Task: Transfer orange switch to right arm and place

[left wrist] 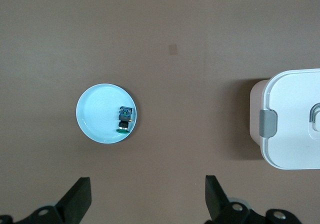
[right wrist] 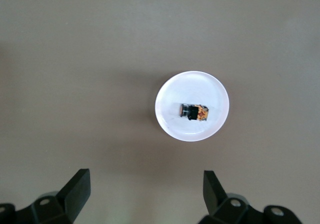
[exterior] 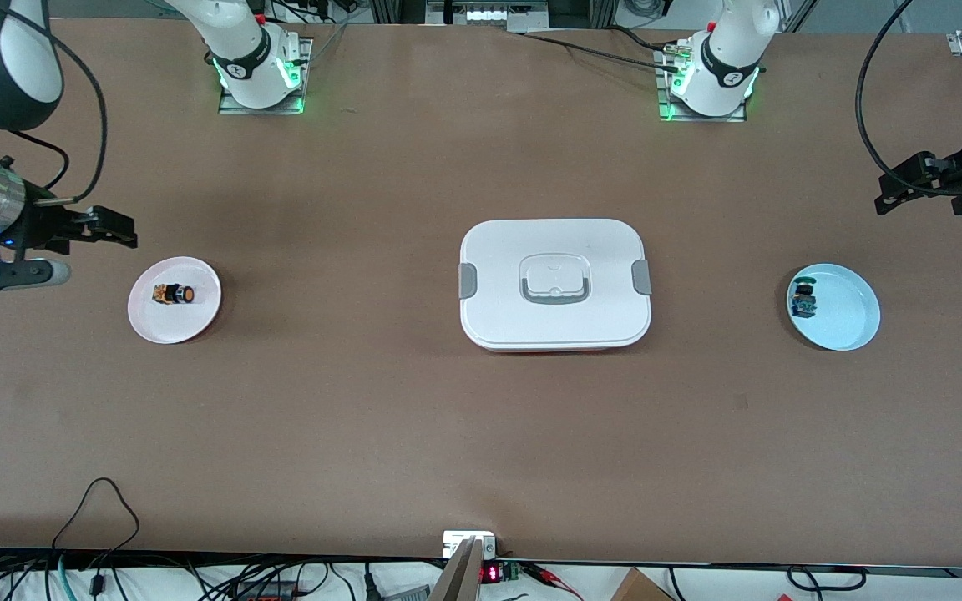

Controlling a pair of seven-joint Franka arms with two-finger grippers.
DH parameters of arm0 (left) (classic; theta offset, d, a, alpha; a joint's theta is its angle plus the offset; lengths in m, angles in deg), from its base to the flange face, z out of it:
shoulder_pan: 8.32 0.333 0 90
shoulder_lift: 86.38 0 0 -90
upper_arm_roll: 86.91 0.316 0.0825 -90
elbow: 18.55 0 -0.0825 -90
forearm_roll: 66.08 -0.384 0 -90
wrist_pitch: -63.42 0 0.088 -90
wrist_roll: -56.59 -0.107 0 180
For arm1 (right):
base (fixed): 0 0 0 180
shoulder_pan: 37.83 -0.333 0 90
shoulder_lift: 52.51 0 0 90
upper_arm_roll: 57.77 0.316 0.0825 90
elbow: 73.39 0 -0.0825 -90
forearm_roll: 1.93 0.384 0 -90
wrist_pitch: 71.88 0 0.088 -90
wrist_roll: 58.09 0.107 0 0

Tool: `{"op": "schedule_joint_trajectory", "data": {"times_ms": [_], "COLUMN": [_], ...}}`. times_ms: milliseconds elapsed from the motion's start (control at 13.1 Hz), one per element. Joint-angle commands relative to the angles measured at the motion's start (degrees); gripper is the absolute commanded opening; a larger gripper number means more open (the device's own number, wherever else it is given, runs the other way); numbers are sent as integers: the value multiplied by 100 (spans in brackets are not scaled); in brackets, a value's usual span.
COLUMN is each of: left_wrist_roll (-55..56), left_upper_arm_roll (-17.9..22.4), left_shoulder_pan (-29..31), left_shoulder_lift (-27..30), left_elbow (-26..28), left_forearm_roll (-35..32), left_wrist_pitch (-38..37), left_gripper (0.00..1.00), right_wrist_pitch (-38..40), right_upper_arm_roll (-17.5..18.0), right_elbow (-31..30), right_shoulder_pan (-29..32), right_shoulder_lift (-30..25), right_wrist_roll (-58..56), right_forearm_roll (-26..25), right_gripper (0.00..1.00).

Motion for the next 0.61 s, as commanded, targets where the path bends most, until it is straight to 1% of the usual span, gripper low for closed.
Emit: {"op": "schedule_joint_trajectory", "data": {"times_ms": [0,153,306,382,459,535], "left_wrist_roll": [-19,-10,-19,-19,-19,-10], "left_upper_arm_roll": [8,8,8,8,8,8], "left_shoulder_pan": [-34,-34,-34,-34,-34,-25], "left_shoulder_lift": [-97,-97,-97,-97,-97,-97], "left_elbow": [-198,-198,-198,-198,-198,-198], "left_forearm_roll": [-84,-84,-84,-84,-75,-75], "left_wrist_pitch": [-119,-119,-119,-119,-119,-119], "left_gripper": [100,100,100,100,100,100], "right_wrist_pitch": [190,236,-87,-455,-763,-758], "right_upper_arm_roll": [14,23,23,23,23,14], "right_elbow": [54,-33,-585,-1084,-1437,-1414], "right_shoulder_pan": [35,9,0,9,26,26], "right_shoulder_lift": [-9,-131,-526,-841,-1044,-1029], "right_wrist_roll": [399,559,559,559,550,568], "right_forearm_roll": [-1,-53,-80,-89,-89,-89], "right_gripper": [100,100,100,100,100,100]}}
